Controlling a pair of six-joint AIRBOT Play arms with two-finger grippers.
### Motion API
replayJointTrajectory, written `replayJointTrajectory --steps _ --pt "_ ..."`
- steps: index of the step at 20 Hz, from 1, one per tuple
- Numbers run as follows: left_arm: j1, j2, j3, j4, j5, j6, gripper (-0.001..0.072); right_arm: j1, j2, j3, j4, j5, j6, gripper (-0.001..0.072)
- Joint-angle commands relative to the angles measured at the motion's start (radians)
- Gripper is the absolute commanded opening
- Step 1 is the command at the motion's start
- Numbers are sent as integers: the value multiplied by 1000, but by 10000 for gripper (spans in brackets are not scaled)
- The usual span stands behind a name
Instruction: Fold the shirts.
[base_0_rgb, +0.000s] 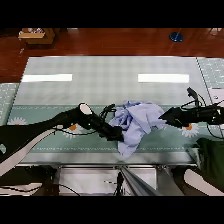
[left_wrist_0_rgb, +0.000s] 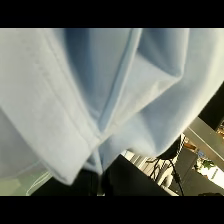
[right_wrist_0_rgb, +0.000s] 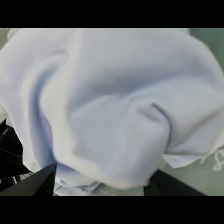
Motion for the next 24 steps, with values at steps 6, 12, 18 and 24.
replayJointTrajectory --steps 6,12,18,24 --pt "13 8 1 0 -5 17 31 -3 1 -45 190 -2 -34 24" --pt "209 254 1 82 -11 21 29 -3 144 90 531 83 -101 23" --pt "602 698 48 188 -132 -17 29 -3 333 402 542 -173 -18 23" --pt "898 938 273 218 -251 -23 29 -2 420 558 399 -142 165 23"
